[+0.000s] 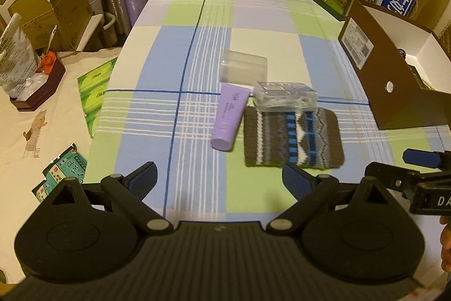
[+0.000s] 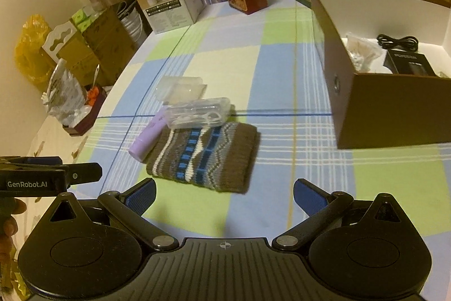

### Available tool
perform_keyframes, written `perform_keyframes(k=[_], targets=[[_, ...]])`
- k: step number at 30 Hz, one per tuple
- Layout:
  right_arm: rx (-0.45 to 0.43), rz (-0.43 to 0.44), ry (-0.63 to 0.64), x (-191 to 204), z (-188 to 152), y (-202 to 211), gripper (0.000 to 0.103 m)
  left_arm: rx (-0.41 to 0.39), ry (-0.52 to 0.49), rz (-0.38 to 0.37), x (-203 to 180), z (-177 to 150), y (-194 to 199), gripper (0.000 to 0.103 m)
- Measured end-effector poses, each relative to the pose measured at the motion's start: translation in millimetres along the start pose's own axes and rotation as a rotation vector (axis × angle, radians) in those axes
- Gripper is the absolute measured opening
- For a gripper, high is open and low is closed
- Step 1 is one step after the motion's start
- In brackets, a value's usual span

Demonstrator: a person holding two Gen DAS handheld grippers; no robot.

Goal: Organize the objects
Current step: 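Move both tools toward the purple tube and the blue floss box, then grasp the purple tube with the left tool while the right tool grasps the blue floss box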

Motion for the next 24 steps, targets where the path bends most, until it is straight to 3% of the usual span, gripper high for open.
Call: perform_keyframes(k=[6, 24], targets=[[-0.004, -0.005, 0.013, 11.4, 10.9, -13.2, 0.101, -0.002, -0.027, -0.007, 9.4, 9.5, -15.8, 0.092], [0.018, -0.034, -0.003, 13.2, 36.9, -47.5, 0.101, 0.099, -0.141, -0.087, 23.2, 47.0, -113.4, 0.056]])
Point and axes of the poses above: each gripper's, at about its wrist camera, not at the fingertips, and y roughly against the way its jaws point, x to its left, z to its top, the point moved 7 cm from there along -y, roughly the way its jaws point, and after that the axes turned 13 degrees about -z, right-handed, at the moved point
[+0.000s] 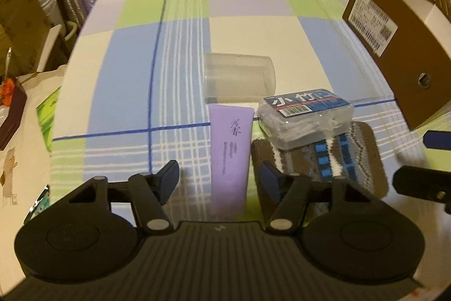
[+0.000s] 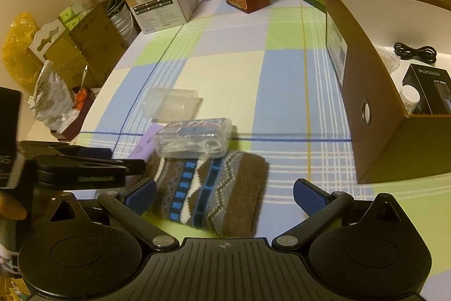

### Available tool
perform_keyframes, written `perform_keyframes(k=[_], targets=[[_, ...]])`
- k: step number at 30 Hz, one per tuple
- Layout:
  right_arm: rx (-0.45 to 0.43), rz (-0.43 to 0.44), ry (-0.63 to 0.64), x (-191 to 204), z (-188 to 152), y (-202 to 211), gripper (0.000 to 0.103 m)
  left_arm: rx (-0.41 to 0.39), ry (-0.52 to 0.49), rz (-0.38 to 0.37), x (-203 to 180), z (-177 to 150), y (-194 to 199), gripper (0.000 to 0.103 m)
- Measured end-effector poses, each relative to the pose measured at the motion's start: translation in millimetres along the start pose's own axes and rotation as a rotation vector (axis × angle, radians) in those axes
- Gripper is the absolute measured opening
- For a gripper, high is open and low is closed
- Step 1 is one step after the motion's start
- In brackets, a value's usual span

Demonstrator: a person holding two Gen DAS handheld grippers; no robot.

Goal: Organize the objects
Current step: 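Grasp the purple tube with the left tool while the right tool grasps the blue floss box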

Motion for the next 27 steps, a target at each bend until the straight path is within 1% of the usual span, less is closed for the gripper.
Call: perform_keyframes(k=[1, 2, 3, 4, 5, 11, 17, 20, 22, 26, 27], targets=[[0.000, 0.000, 0.000, 1.0, 1.7, -1.5, 0.101, 0.006, -0.001, -0.002, 1.1, 0.8, -4.6, 0.053], [-0.001, 0.000, 0.001, 2.0, 3.7, -2.6, 0.101, 0.013, 0.001, -0.005, 2.0, 1.2, -8.8, 0.045], [-0.004, 0.002, 0.002, 3.2, 6.1, -3.7, 0.101, 0.017, 0.007, -0.008, 3.5, 1.1, -12.2, 0.041], [-0.007, 0.004, 0.004, 4.8, 8.3, -4.7, 0.101, 0.018, 0.014, -0.018, 4.1, 0.6, -13.5, 0.030], [-0.009, 0.008, 0.008, 6.7, 10.5, -6.0, 0.101, 0.018, 0.025, -0.028, 4.7, -0.6, -14.3, 0.028], [-0.007, 0.029, 0.055, 27.8, 21.8, -21.7, 0.101, -0.017, 0.079, -0.011, 19.3, -14.7, -0.7, 0.027], [-0.011, 0.036, 0.107, 53.0, 36.0, -46.0, 0.101, -0.035, 0.167, 0.061, 56.6, -26.1, 18.7, 0.027], [0.003, 0.015, 0.116, 59.6, 44.0, -62.0, 0.101, -0.038, 0.186, 0.085, 68.9, -28.1, 24.5, 0.027], [0.019, 0.005, 0.120, 62.7, 47.9, -72.8, 0.101, -0.040, 0.192, 0.087, 73.0, -29.0, 26.0, 0.027], [0.086, -0.048, 0.148, 64.1, 49.0, -93.2, 0.100, -0.034, 0.186, 0.093, 74.3, -26.9, 24.3, 0.028], [0.098, -0.060, 0.152, 63.7, 48.1, -97.3, 0.099, -0.032, 0.180, 0.098, 74.0, -25.4, 22.5, 0.028]])
Point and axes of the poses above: each gripper's, at about its wrist camera, not at the fingertips, and y roughly against the way its jaws point, x to its left, z to its top, the point moved 7 cm from there along -y, roughly the way its jaws point, and after that the axes turned 13 degrees about -z, right-handed, at the moved point
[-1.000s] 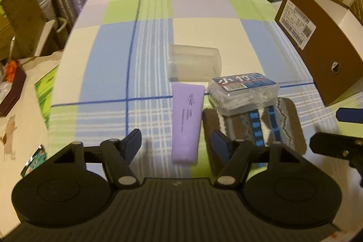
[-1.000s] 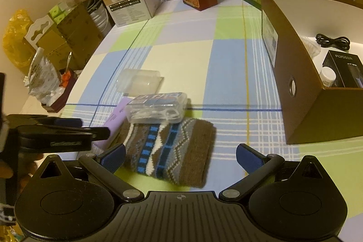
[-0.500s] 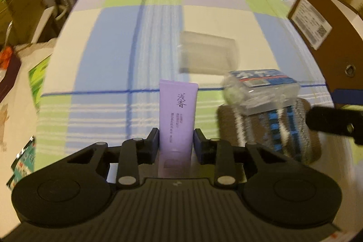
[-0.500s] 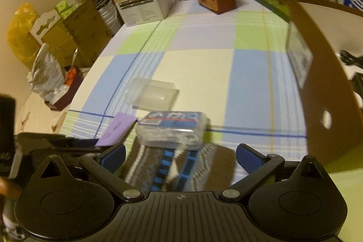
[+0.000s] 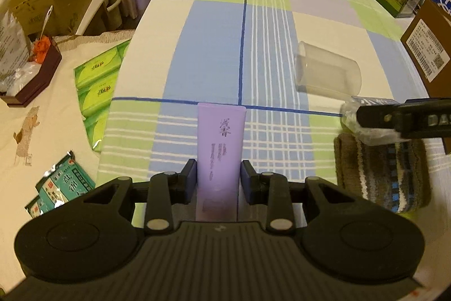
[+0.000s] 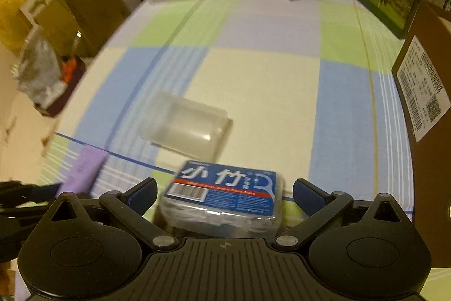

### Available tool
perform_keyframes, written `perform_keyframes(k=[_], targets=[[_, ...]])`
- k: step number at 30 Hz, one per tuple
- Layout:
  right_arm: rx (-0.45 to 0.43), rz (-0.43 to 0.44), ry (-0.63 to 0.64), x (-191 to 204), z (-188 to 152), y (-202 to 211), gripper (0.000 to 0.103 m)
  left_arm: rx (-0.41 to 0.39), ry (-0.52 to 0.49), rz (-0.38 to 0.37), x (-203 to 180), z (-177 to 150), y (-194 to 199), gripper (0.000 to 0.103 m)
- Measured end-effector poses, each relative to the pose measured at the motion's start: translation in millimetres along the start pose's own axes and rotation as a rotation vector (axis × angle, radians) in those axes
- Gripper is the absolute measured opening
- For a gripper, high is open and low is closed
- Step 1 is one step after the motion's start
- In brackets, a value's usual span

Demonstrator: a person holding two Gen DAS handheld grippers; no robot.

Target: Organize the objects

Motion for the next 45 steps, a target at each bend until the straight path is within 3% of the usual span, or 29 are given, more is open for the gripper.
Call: perform_keyframes(k=[2, 17, 38, 45], targets=[[0.010, 0.003, 0.006, 0.1, -1.6, -3.6, 0.090, 0.002, -0.008, 0.006, -1.5, 2.7, -3.9, 0.029], [-0.064, 0.021, -0.027, -22.3, -26.5, 32.4, 0.089, 0.014, -0.008, 0.009, -7.6, -0.2, -4.5, 0.030], [-0.013, 0.000, -0.165, -94.3, -137.7, 98.0, 0.089, 0.109, -0.113, -0.112, -92.2, -98.5, 33.2, 0.030], [-0.016, -0.010, -0.195, -116.2, -163.4, 113.5, 0.089, 0.131, -0.149, -0.098, -113.4, -122.0, 39.5, 0.030]])
Point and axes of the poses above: each gripper's, at about its wrist camera, not at the fingertips, and y roughly against the way its jaws point, x to its left, z to its top, the point moved 7 cm from there along -y, roughly the way its jaws point, and after that the axes turned 13 degrees about -z, right-handed, at the moved point
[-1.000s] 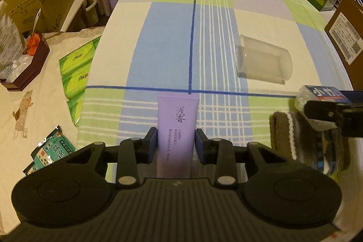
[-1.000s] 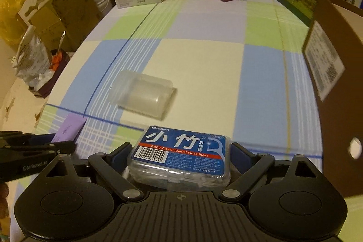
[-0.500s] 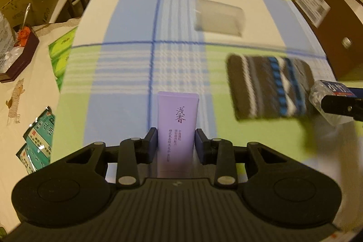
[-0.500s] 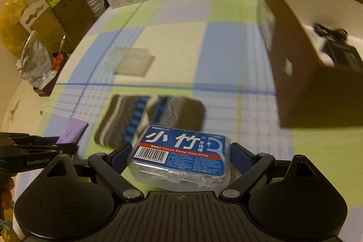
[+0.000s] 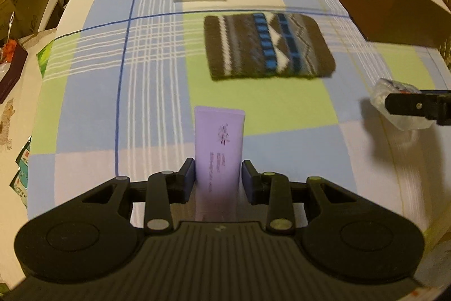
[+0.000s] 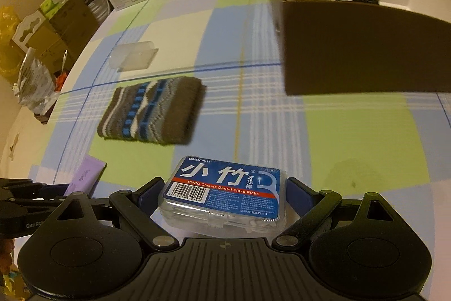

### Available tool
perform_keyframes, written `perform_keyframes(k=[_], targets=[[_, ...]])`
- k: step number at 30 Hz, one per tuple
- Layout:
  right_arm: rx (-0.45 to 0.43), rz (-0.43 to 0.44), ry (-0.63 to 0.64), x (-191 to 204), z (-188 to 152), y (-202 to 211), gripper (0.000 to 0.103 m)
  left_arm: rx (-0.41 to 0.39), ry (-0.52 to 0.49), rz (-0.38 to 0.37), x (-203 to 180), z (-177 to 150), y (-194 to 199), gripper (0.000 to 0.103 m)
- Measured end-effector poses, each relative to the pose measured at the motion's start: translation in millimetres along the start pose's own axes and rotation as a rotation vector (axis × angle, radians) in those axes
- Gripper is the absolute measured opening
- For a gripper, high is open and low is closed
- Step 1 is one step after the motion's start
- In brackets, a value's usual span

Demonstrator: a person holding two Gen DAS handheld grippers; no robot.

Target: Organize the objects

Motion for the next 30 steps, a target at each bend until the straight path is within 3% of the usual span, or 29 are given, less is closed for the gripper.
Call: perform_keyframes(k=[10, 18, 30], targets=[[-0.024, -0.007, -0.045, -38.0, -14.6, 19.4, 0.089, -0.003, -0.028, 0.045, -19.0, 0.1, -6.2, 0.028], [-0.037, -0.021, -0.088, -68.7, -21.3, 30.3, 0.089, 0.011, -0.046, -0.016, -51.7, -5.7, -6.7, 0.028], [-0.074, -0.033, -0.117, -106.0, -18.6, 45.1, 0.089, -0.070, -0.122, -0.090, -109.1, 24.4, 13.6, 0.028]])
Point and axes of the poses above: each gripper's, at about its wrist camera, not at the fingertips, and y roughly against the way its jaws point, x to its left, z to its top, the point moved 7 cm from there along -y, roughly the way its jaws point, and after that the axes turned 13 degrees about -z, right-handed, at the moved point
